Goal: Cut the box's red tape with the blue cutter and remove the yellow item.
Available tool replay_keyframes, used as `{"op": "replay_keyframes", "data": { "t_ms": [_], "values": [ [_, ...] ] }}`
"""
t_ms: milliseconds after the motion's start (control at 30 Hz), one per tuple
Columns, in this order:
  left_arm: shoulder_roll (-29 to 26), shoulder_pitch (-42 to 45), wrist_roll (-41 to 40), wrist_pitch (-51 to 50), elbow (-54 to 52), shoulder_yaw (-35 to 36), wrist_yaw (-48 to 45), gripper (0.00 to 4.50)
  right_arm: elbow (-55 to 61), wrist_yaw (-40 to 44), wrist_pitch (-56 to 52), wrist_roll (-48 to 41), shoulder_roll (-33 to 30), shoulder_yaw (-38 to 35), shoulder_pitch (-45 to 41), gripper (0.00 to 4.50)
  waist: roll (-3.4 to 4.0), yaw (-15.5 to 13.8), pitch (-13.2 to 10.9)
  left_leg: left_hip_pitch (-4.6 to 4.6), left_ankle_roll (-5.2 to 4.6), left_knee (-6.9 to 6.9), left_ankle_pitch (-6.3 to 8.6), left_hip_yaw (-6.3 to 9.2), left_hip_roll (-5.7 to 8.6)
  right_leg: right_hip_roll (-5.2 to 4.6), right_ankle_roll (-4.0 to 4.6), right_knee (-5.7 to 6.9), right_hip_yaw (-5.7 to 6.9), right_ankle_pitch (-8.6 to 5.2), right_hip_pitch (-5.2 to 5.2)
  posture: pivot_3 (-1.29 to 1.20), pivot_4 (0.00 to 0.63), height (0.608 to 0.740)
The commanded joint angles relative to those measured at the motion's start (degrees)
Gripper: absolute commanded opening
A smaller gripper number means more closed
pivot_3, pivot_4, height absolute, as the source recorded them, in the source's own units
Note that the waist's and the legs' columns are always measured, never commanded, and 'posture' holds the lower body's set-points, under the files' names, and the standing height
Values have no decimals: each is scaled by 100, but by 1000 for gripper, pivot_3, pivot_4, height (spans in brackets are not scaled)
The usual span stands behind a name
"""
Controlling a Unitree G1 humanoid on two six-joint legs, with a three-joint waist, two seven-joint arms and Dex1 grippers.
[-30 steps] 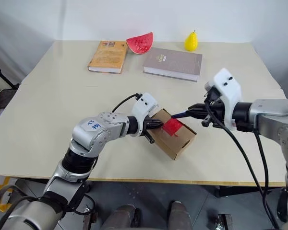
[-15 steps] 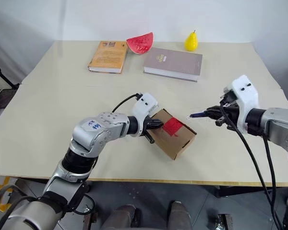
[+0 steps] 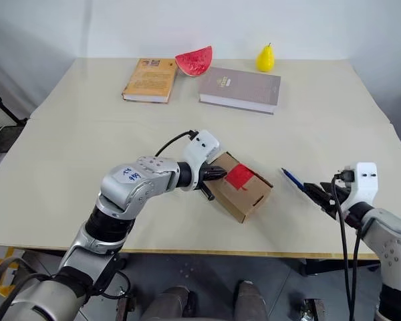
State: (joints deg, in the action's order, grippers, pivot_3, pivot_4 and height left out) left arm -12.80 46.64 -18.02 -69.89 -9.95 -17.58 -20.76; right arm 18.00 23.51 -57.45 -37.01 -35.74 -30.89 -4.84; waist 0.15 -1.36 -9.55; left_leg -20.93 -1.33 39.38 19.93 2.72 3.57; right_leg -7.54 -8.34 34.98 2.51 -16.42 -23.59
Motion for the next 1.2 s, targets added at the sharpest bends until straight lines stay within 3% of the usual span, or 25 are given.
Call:
{"op": "replay_keyframes", "data": {
  "t_ms": [33, 67, 200, 333, 400, 533, 667, 767, 900, 1200],
  "values": [
    [-152, -119, 80, -194, 235, -53, -46, 0, 343, 54, 39, -26, -349, -204, 16, 4271, 0, 1, 0, 1, 0, 0, 0, -2, 0, 0, 0, -1, -2, 0, 0, 0, 150, 740],
    [-172, -116, 64, -203, 220, -19, -73, 0, 365, 88, 44, 3, -458, -200, 27, 4484, 4, -1, -1, 2, 0, -1, 0, -2, 0, 0, 0, -1, -3, 0, -1, 0, 150, 740],
    [-365, -162, -631, -506, -256, 655, -677, 0, -138, -169, 582, 686, -937, 200, -675, 4484, 11, 42, -6, 2, -1, -6, -1, -16, 0, 2, 1, 0, -16, -1, -10, 0, 150, 740],
    [-957, -241, -1386, -1258, -663, 1049, -1329, 0, -701, 87, 383, 1069, -1341, 1315, -1547, 4314, 9, 103, -11, 0, 4, -13, -3, -8, -9, 7, 3, 1, -18, -2, -16, 0, 150, 740],
    [-1237, -305, -1612, -1531, -759, 1081, -1512, 0, -840, 391, 415, 1238, -1538, 1863, -1733, 3901, 13, 116, -14, -9, 4, -18, -5, -4, -7, 4, 3, 7, -25, -2, -23, 0, 150, 740],
    [-1864, -755, -1575, -1502, -1035, 605, -1536, 0, -1285, 1243, 964, 1634, -1505, 3105, -2524, 2487, 15, 130, -16, -22, 3, -27, -3, 11, -3, 2, 1, 3, -27, -1, -27, 0, 150, 740],
    [-1610, -1006, -1102, -1027, -906, 272, -970, 0, -1925, 1801, 1400, 1964, -1270, 3777, -3305, 1174, 5, 122, -26, -26, -1, -27, -4, 6, 11, -1, -2, -6, -11, 1, -30, 0, 150, 740],
    [-876, -1042, -739, -639, -531, 526, -282, 0, -1979, 2512, 1550, 2097, -1223, 4315, -3667, 62, 1, -6, -28, -29, 0, -23, -4, 21, 11, -3, -4, -5, 6, 2, -28, 0, 150, 740],
    [-468, -1002, -508, -367, -288, 725, 87, 0, -1795, 3096, 1555, 2138, -1172, 4674, -3853, 62, -2, -17, -30, -38, 1, -23, -4, 36, 16, -6, -10, -7, 20, 5, -28, 0, 150, 740],
    [-367, -602, -612, -269, -140, 1268, 102, 0, -840, 3789, 831, 2116, -1055, 5208, -3911, 62, -3, 6, -30, -36, 7, -22, -4, 33, 6, -1, -11, 1, 27, 6, -32, 0, 150, 740]
  ]
}}
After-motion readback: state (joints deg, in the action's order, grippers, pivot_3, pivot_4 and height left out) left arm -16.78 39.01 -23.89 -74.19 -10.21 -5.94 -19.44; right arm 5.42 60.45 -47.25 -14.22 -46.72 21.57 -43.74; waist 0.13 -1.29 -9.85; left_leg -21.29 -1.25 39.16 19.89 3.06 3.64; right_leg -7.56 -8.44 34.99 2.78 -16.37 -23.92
